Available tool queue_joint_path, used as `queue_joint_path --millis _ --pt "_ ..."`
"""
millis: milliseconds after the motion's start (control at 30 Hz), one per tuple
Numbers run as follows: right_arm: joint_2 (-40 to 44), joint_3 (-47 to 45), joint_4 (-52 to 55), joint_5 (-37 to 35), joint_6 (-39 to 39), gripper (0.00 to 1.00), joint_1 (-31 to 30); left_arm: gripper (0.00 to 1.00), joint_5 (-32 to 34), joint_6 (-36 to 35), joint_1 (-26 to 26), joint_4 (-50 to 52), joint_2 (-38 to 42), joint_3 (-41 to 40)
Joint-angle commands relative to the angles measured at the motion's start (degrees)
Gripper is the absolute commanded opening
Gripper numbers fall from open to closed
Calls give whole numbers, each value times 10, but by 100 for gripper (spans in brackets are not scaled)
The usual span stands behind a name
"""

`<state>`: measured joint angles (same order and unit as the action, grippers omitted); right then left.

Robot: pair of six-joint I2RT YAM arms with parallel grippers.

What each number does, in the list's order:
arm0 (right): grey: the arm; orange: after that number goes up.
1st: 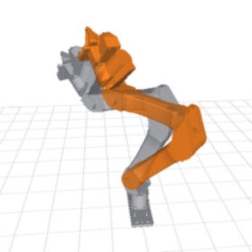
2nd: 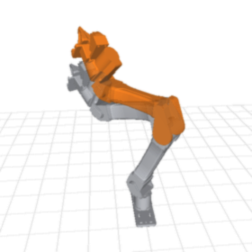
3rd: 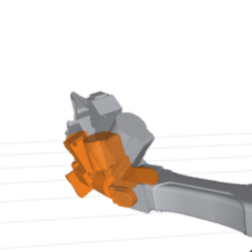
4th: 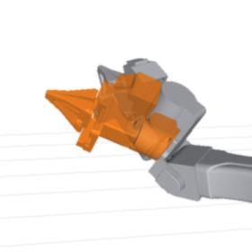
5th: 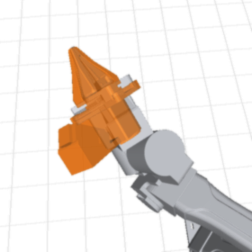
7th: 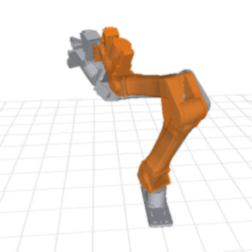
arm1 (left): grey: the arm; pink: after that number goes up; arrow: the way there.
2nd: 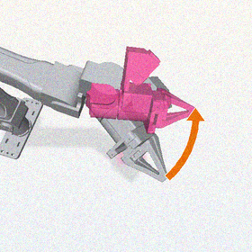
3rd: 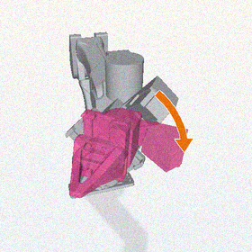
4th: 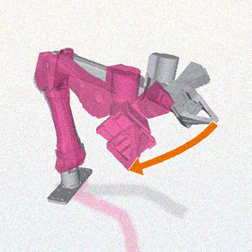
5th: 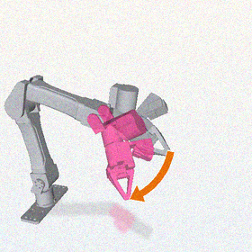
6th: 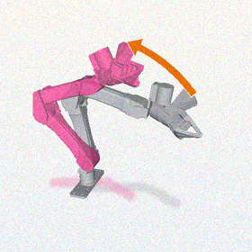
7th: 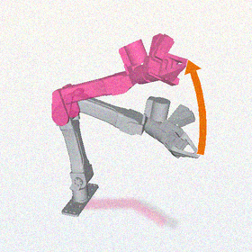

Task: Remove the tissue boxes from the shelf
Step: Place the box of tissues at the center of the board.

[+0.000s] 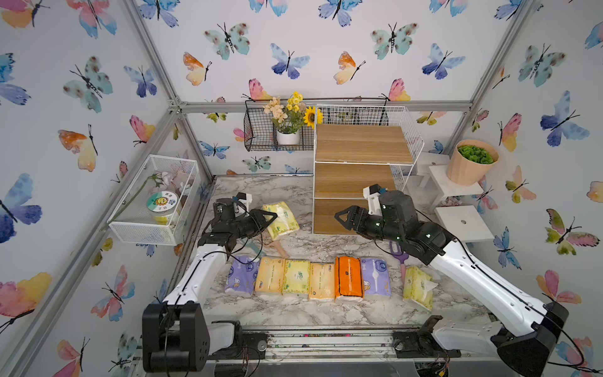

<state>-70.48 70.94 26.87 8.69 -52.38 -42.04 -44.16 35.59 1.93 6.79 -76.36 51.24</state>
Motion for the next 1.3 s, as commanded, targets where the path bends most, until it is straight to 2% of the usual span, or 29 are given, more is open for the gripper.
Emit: queue_joint_path --millis 0,433,533,700,767,900,1033,1133,1167,1200,1267 --pt "14 13 44 -52 25 73 1 11 -48 -114 4 52 -62 27" --pt "75 -13 53 -104 -11 73 1 10 -32 -197 64 76 -291 149" --pt "95 -21 62 -120 -22 73 1 10 -40 -217 74 101 -326 172" --pt "117 -36 69 -137 -38 73 1 12 -48 -234 87 109 -334 163" --pt "121 -40 69 -140 -42 73 1 21 -41 -236 87 113 -337 157" --pt "119 -44 75 -145 -45 73 1 55 4 -236 87 120 -323 155" --pt "108 -46 94 -164 -57 73 1 71 64 -216 86 120 -284 155" --pt "109 -75 106 -199 -86 74 2 77 114 -189 85 120 -249 151" --pt "110 -86 105 -209 -95 75 3 83 131 -181 85 119 -236 148" --pt "111 -99 101 -213 -99 75 9 99 156 -169 86 119 -220 145" --pt "108 -119 92 -213 -100 75 29 99 228 -143 86 116 -181 132"
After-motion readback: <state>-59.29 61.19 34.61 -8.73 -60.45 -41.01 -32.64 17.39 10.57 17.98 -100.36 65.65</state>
